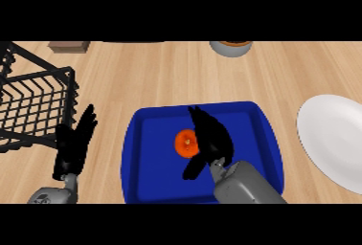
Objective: Pick the squash from the tray and place it in the plate
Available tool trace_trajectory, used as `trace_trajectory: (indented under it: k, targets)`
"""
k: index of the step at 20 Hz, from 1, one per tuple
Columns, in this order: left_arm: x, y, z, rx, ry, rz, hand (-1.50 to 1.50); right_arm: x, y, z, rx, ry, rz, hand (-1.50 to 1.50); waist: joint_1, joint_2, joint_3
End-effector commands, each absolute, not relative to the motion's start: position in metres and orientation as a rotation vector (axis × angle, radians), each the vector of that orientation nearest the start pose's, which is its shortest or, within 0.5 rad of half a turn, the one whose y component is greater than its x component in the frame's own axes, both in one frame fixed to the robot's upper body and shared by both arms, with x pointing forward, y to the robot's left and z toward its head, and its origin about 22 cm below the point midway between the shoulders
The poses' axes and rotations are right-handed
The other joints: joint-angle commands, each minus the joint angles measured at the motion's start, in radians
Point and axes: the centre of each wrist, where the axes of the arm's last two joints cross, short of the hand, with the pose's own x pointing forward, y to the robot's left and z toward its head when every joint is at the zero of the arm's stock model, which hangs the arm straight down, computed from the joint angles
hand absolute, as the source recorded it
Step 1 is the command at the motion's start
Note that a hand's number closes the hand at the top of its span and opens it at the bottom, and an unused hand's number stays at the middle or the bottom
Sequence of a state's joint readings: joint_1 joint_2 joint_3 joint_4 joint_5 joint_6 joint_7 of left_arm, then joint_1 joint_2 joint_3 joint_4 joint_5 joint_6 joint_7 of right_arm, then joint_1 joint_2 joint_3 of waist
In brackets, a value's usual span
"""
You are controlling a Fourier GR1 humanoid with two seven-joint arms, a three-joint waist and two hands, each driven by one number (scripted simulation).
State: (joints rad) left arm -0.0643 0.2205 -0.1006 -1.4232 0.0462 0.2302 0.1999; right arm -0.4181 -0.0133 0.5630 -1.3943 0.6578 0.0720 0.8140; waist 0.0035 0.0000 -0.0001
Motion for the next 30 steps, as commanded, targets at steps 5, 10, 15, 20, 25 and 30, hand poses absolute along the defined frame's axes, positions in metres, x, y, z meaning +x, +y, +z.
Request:
trace_trajectory:
  k: [5, 10, 15, 20, 25, 30]
  targets:
    - [0.245, 0.242, -0.012, 0.255, -1.286, -0.034, 0.00, 0.279, -0.071, 0.030, -0.506, -1.069, 1.039, -1.50, 0.000, 0.000, 0.000]
    - [0.255, 0.246, 0.009, 0.258, -1.300, -0.030, 0.00, 0.296, -0.061, 0.033, -0.511, -1.057, 1.034, -1.50, 0.003, 0.000, 0.000]
    - [0.251, 0.242, -0.002, 0.266, -1.299, -0.038, 0.00, 0.286, -0.055, 0.007, -0.514, -1.022, 1.025, -1.50, 0.003, 0.000, 0.000]
    - [0.247, 0.247, -0.012, 0.247, -1.286, -0.031, 0.00, 0.290, -0.059, 0.000, -0.505, -1.006, 1.039, -1.50, 0.003, 0.000, 0.000]
    - [0.258, 0.256, -0.005, 0.229, -1.283, -0.029, 0.00, 0.295, -0.050, 0.009, -0.559, -1.107, 1.113, 1.50, 0.002, 0.000, 0.000]
    - [0.250, 0.245, 0.010, 0.237, -1.280, -0.023, 0.00, 0.305, -0.073, -0.015, -0.624, -1.129, 1.100, 1.50, 0.003, 0.000, 0.000]
